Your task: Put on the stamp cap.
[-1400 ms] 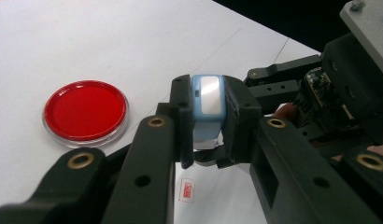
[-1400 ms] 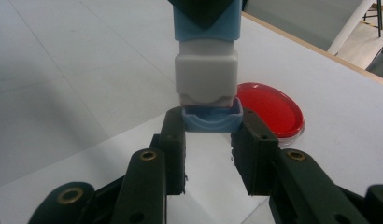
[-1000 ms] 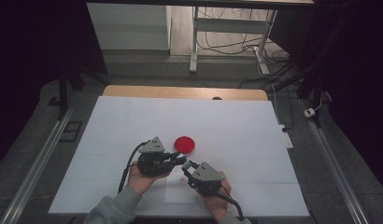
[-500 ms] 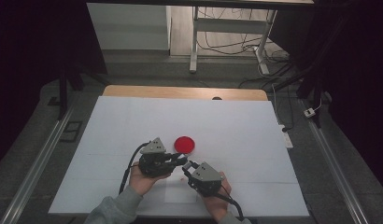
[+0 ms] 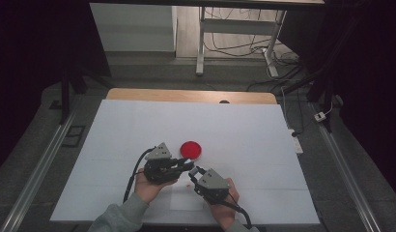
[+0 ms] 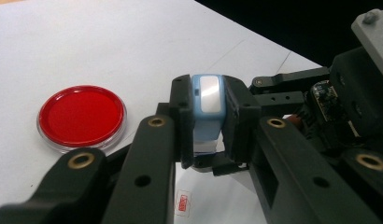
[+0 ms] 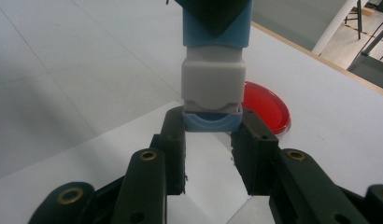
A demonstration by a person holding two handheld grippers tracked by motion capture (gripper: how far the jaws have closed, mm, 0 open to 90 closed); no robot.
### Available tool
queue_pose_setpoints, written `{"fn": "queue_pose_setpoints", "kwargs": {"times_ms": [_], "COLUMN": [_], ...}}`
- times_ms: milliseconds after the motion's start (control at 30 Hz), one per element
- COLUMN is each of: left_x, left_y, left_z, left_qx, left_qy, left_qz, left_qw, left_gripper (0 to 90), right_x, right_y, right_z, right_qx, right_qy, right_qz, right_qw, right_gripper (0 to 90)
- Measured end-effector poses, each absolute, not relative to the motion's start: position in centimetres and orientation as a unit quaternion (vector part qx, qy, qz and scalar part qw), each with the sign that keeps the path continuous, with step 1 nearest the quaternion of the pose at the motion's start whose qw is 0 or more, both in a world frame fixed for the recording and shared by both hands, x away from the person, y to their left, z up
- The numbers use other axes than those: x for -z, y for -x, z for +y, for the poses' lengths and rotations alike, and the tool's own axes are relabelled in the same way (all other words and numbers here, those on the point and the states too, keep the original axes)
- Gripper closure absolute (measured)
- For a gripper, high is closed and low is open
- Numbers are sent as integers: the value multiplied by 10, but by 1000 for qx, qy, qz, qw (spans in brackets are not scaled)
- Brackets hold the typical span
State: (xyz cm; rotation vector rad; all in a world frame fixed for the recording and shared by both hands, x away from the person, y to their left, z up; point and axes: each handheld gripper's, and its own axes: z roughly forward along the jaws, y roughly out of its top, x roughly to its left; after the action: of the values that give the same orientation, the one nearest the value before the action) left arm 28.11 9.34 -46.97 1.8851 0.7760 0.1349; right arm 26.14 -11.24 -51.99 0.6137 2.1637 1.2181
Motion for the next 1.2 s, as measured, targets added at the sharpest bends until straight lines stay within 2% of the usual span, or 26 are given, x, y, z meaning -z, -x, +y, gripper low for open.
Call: {"fn": "queue_pose_setpoints", "kwargs": {"times_ms": [1200], "left_x": [477], "left_y": [-282], "left_z": [90], "left_qx": [-42], "left_qy": [-787], "left_qz": [324], "left_qw": [524], "left_gripper": [762], "right_x": [518], "right_y": [-260], "right_z": [-114], "right_qx": [-453], "right_qy": [-237], "right_qz": [810], "right_qw": [286], "right_gripper": [660]}}
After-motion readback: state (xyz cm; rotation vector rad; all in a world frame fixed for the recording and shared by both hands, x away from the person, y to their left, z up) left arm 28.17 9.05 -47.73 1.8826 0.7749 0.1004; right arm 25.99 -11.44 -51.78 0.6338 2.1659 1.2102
